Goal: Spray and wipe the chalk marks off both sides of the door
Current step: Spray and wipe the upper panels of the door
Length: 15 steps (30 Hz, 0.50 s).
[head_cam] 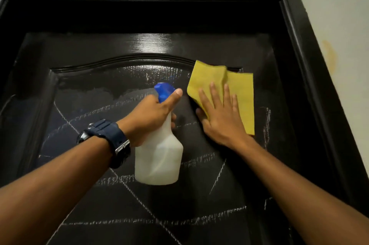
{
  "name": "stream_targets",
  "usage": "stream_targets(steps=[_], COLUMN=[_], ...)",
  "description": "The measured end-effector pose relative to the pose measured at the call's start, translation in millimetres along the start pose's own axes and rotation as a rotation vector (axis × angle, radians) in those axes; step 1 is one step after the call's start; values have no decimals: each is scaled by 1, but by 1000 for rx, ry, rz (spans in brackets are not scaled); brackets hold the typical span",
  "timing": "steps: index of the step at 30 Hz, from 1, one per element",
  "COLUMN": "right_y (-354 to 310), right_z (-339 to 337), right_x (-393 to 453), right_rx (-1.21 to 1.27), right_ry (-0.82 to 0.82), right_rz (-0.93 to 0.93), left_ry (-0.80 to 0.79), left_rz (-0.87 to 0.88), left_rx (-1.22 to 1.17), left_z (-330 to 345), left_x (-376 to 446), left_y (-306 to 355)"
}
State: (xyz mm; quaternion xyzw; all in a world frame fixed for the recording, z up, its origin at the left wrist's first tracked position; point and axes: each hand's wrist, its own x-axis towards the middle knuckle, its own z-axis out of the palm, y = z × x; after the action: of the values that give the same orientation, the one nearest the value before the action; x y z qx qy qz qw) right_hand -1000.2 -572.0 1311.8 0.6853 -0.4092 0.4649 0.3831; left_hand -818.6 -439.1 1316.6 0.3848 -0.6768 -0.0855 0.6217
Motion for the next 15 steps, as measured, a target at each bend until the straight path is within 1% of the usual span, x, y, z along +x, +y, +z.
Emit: stream_targets(steps=[1,3,5,7,9,11,13,15], right_y=[-9,-21,-15,-12,-17,-25,-38,-51], right_z=[10,21,20,6,-9,-11,-2,13], right_x=[-26,-72,-68,-24,32,64,56,11], right_rx=[-11,-62,-105,-115,-30,18,16,0], right_ry=[13,-45,-114,-91,-41,-20,-9,-2], right_rz=[-79,-227,-277,-228,-119,-23,-3,-87], left_ry=[5,-3,-9,5,32,56,78,87], left_rz=[-15,-48,-77,-74,-61,-47,-54,-57], left_rx=[8,50,93,118,112,94,65,33], left_z=[-6,-16,-22,-28,-30,-34,-39,-44], left_x=[-6,-17,-22,-18,-12,-8,-8,-13], left_y=[-7,-20,-26,-27,-25,-27,-29,-35])
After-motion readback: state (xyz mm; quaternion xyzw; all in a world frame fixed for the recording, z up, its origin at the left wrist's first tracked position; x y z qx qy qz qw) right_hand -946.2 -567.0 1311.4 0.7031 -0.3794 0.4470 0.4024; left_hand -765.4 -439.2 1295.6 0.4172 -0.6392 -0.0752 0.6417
